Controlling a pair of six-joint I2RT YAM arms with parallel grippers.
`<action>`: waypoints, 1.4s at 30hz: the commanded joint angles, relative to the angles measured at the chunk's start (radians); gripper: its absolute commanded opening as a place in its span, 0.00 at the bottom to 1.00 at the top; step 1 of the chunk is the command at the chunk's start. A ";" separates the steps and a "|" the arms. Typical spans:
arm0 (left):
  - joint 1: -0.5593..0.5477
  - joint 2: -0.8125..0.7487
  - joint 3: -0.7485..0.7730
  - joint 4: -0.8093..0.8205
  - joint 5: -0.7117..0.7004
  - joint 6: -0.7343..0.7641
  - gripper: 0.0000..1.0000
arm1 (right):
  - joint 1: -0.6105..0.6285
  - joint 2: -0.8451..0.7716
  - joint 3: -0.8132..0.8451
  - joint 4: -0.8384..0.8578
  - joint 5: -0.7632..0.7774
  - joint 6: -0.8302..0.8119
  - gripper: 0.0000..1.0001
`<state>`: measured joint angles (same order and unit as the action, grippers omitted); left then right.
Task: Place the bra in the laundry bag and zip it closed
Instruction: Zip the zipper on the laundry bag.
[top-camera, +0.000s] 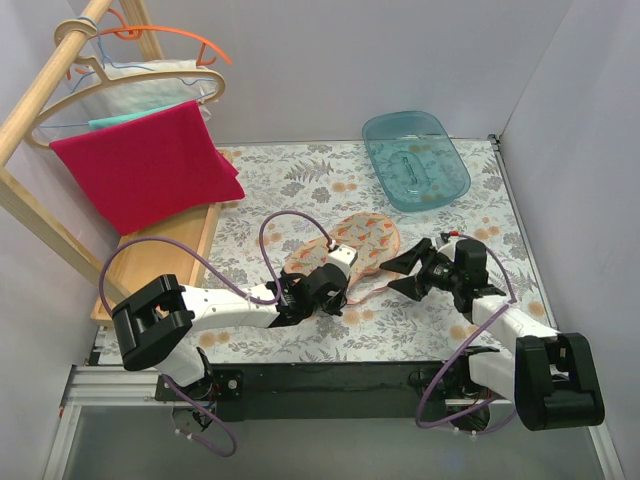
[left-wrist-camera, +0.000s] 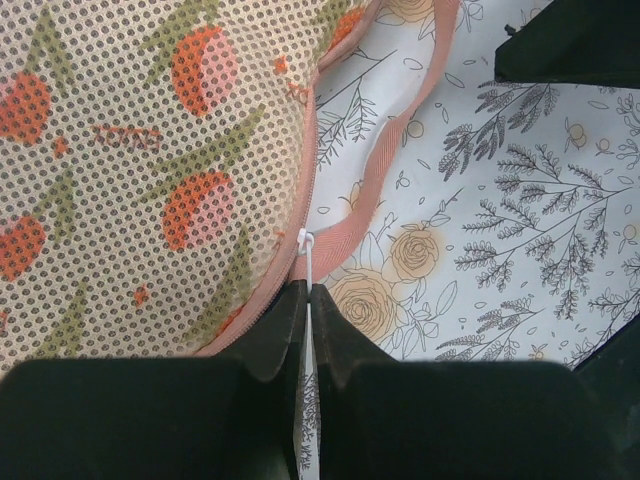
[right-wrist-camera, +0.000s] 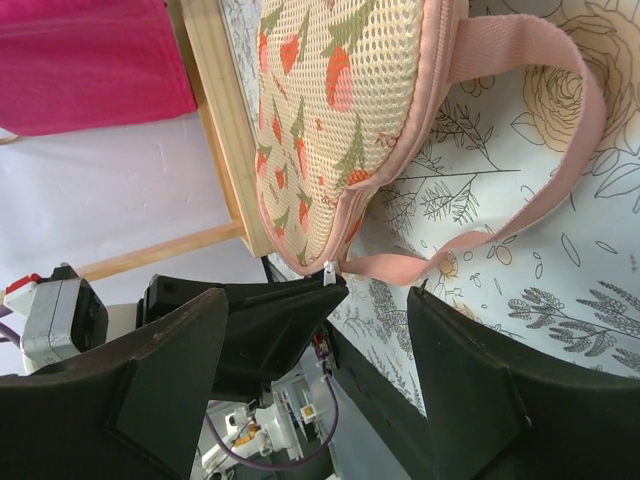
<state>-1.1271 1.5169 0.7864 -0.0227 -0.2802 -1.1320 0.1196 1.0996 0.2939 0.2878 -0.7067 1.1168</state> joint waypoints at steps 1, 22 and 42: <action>-0.002 -0.004 0.033 0.007 0.012 0.017 0.00 | 0.041 0.052 0.044 0.040 0.001 0.035 0.80; -0.033 -0.017 0.044 0.007 0.032 -0.017 0.00 | 0.253 0.416 0.166 0.320 0.092 0.140 0.71; -0.033 -0.086 -0.053 -0.057 -0.063 -0.035 0.00 | 0.227 0.411 0.142 0.324 0.156 0.112 0.17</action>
<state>-1.1542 1.4876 0.7624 -0.0311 -0.3038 -1.1572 0.3702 1.5555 0.4377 0.5583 -0.5987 1.2476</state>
